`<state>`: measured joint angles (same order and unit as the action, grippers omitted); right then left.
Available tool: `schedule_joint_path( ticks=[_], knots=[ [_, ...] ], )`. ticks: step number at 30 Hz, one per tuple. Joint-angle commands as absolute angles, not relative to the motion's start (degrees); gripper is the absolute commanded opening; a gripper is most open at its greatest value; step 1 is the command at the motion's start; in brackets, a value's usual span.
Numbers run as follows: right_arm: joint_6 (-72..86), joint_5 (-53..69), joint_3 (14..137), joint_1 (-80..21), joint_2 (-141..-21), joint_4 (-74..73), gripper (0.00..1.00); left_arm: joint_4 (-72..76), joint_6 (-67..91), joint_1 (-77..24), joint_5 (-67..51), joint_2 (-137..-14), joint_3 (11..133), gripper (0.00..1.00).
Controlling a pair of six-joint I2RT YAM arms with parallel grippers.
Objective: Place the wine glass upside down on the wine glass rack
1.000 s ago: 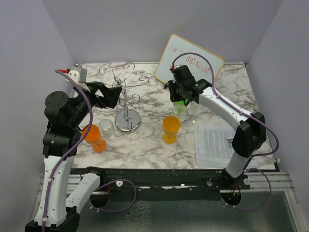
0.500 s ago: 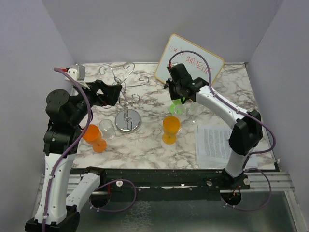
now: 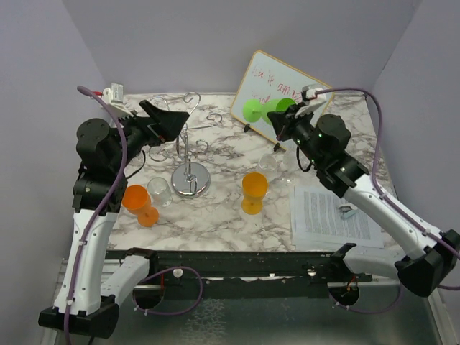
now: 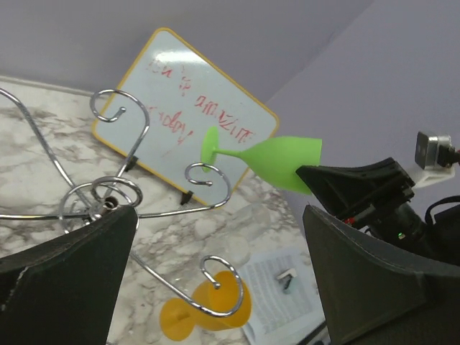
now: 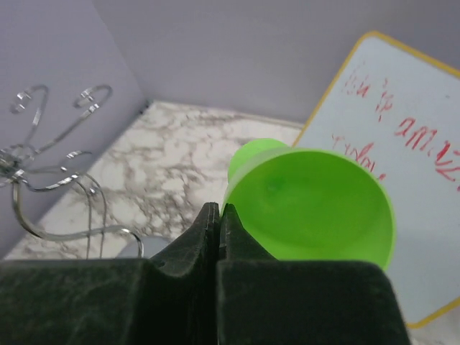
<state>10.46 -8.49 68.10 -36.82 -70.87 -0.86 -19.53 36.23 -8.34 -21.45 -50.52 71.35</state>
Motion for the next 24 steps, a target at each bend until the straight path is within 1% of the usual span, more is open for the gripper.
schedule_joint_path(
  ticks=[1,5,7,9,13,15,18,24],
  knots=[
    [12.15,-6.53,60.11,-37.18,-63.93,20.62,0.0,-9.16,51.91,-8.53,-26.81,-52.9,72.01,0.99],
    [15.9,-6.76,55.98,-37.18,-58.26,28.81,0.01,-3.88,61.07,-8.84,-25.93,-55.81,72.8,0.99],
    [18.86,-6.68,54.82,-37.18,-56.56,32.06,0.01,-0.92,62.69,-10.61,-24.78,-57.08,73.6,0.99],
    [22.77,-6.46,53.7,-37.18,-55.3,35.84,0.01,2.98,61.24,-14.85,-24.74,-59.4,75.19,0.99],
    [30.24,-6.43,50.99,-37.18,-54.45,44.65,0.01,3.46,60.08,-22.79,-23.5,-65.78,79.69,0.97],
    [32.52,-6.99,50.96,-37.18,-54.83,46.42,0.0,5.64,60.83,-26.05,-20.92,-67.36,79.68,0.97],
    [36.33,-6.81,50.42,-37.18,-55.65,50.16,0.01,13.11,63.55,-30.79,-17.2,-69.6,78.04,0.99],
    [41.68,-7.0,48.81,-37.18,-56.2,54.58,0.0,16.91,66.53,-37.63,-11.3,-75.42,81.7,0.99]
  ],
)
